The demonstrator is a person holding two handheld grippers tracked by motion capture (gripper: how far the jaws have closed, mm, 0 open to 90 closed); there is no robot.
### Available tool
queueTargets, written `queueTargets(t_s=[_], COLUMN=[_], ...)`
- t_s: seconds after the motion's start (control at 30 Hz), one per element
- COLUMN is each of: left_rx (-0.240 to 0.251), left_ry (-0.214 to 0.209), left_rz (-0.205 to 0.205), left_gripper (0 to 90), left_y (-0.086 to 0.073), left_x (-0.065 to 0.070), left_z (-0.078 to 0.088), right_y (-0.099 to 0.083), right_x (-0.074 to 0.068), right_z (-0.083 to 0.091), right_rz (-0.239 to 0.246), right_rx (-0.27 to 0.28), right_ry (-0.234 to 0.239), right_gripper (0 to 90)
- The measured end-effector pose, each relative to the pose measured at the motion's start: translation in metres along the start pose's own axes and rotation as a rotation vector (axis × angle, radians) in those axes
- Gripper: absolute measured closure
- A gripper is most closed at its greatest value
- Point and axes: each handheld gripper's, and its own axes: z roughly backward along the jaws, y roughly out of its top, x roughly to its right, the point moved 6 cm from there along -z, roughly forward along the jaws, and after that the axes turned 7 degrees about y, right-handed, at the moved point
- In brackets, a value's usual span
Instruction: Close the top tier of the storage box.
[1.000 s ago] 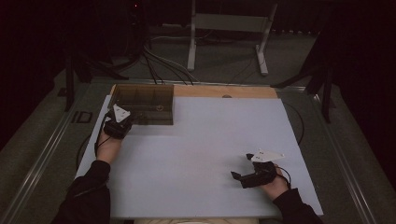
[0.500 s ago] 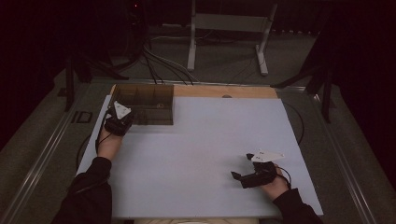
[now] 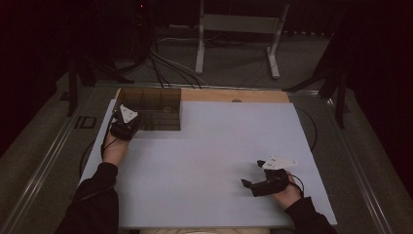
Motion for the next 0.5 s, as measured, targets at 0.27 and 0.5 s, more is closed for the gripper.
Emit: queueTargets(t_s=[0.27,0.5], left_rx=[-0.016,-0.022], left_ry=[-0.009,-0.009], left_rz=[0.010,0.039], left_gripper=[89.4,88.7], left_y=[0.000,0.003], left_x=[0.000,0.000], left_z=[0.003,0.013], right_y=[0.000,0.001], right_x=[0.001,0.000], right_z=[0.001,0.001], right_rz=[0.000,0.002], right_rx=[0.004,0.005], right_ry=[-0.003,-0.002], right_gripper=[4.0,4.1])
